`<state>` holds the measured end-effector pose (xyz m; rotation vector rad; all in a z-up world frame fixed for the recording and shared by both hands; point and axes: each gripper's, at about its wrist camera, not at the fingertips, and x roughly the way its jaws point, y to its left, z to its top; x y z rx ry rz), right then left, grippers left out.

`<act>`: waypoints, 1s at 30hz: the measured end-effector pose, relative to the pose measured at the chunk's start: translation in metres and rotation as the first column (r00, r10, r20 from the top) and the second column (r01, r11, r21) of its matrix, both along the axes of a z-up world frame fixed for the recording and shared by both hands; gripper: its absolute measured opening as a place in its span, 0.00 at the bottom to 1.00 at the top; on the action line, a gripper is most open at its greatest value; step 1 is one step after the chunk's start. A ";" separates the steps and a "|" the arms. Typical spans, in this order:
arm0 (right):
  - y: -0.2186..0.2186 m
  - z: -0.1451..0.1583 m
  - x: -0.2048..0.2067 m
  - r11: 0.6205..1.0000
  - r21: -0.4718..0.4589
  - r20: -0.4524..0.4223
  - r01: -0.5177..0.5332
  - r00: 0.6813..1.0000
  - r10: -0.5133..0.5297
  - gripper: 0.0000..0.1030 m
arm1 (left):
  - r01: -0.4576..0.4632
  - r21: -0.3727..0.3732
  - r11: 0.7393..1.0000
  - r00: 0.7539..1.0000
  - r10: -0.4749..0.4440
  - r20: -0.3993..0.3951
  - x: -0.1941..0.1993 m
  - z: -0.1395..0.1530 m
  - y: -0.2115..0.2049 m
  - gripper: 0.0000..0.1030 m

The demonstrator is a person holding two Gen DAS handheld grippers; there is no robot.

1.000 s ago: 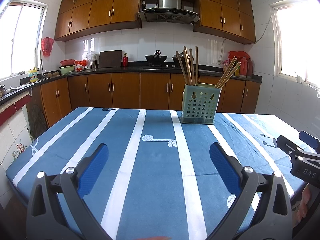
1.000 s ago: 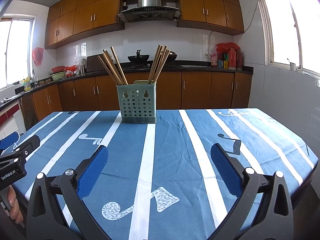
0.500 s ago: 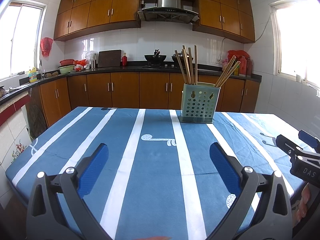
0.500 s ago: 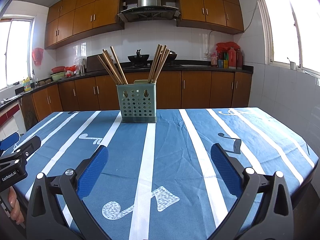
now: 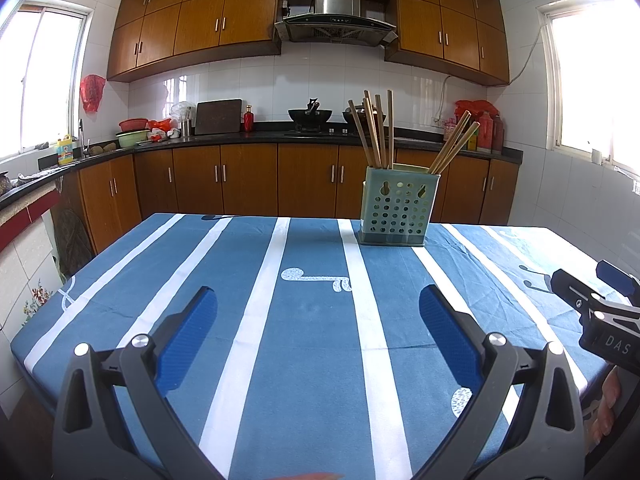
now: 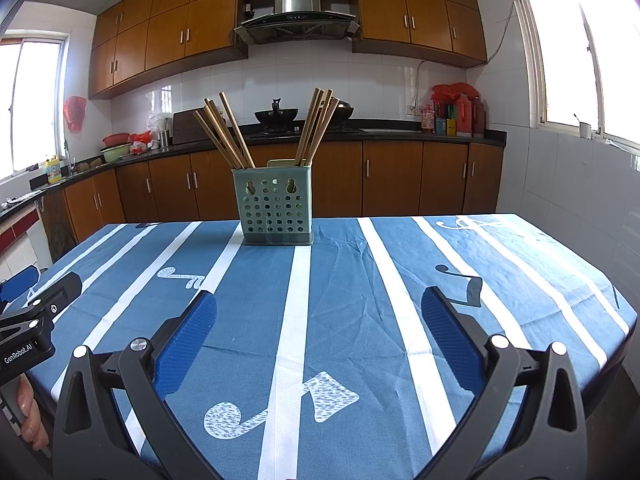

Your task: Organize utensils

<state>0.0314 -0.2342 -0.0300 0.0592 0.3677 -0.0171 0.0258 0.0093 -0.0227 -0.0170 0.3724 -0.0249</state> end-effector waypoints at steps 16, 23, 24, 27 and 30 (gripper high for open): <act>0.000 -0.001 0.000 1.000 0.003 -0.002 0.000 1.000 0.000 0.98 | 0.001 -0.001 1.000 1.000 -0.001 -0.003 -0.001 -0.002 0.000 0.96; 0.001 -0.002 0.000 1.000 0.004 -0.004 0.002 1.000 -0.002 0.98 | 0.001 -0.002 1.000 1.000 -0.001 -0.004 -0.001 -0.002 -0.001 0.96; 0.001 -0.002 0.000 1.000 0.005 -0.004 0.001 1.000 -0.001 0.98 | 0.001 -0.002 1.000 1.000 -0.001 -0.004 0.000 -0.002 0.000 0.96; 0.001 -0.002 0.000 1.000 0.005 -0.004 0.002 1.000 -0.002 0.98 | 0.000 -0.005 1.000 1.000 0.000 -0.001 -0.001 -0.003 -0.001 0.96; 0.001 -0.002 0.000 1.000 0.005 -0.004 0.003 1.000 -0.003 0.98 | -0.003 -0.011 1.000 1.000 0.003 -0.003 -0.002 -0.004 0.000 0.96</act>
